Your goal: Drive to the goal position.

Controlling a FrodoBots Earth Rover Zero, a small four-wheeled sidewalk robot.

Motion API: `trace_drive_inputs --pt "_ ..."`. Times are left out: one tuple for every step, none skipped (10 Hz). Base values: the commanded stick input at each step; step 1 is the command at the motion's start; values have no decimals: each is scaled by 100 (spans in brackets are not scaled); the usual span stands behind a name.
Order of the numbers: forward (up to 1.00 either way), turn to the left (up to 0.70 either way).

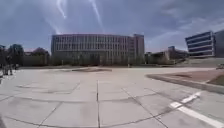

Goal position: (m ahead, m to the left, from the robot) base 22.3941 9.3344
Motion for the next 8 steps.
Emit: trace_drive_inputs --pt "50 0" --pt "50 0" --pt "50 0" --pt "50 0" --pt "50 -26" --pt "50 0" --pt "50 0" --pt "50 0"
